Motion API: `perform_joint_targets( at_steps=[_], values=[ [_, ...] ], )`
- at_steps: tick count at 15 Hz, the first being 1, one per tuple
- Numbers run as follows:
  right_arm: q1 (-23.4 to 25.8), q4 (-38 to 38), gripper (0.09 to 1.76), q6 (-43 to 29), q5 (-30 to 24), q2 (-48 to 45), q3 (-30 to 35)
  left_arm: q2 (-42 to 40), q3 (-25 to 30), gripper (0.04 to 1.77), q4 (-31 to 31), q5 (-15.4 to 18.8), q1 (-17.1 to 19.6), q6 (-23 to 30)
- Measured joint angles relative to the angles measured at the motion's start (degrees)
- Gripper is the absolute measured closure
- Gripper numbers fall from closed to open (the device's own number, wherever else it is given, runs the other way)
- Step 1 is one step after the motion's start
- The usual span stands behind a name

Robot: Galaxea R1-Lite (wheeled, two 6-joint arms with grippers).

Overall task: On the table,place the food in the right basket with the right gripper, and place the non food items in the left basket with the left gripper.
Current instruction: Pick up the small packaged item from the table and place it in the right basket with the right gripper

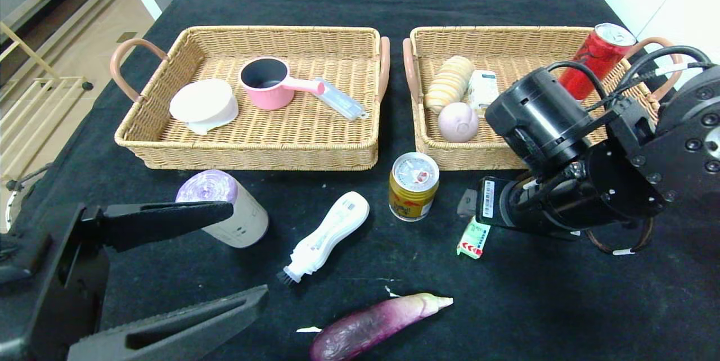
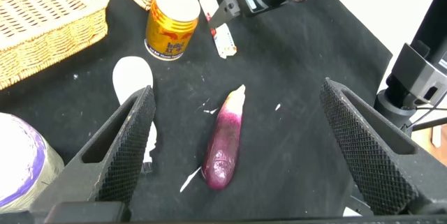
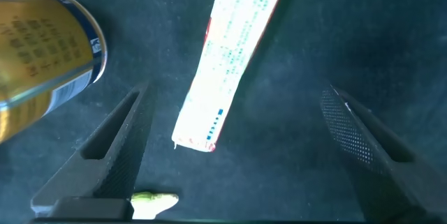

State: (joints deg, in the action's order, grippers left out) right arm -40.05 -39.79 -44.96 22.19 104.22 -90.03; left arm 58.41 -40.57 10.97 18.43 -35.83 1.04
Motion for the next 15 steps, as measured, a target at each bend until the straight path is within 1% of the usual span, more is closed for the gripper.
perform_joint_targets(
  at_steps=[14,15],
  values=[
    [0.0,0.0,0.15,0.2,0.2,3.3,-1.0,0.0,0.0,0.09,0.0,0.0,0.0,0.0],
    [0.0,0.0,0.37,0.2,0.2,3.3,-1.0,0.0,0.0,0.09,0.0,0.0,0.0,0.0]
  ],
)
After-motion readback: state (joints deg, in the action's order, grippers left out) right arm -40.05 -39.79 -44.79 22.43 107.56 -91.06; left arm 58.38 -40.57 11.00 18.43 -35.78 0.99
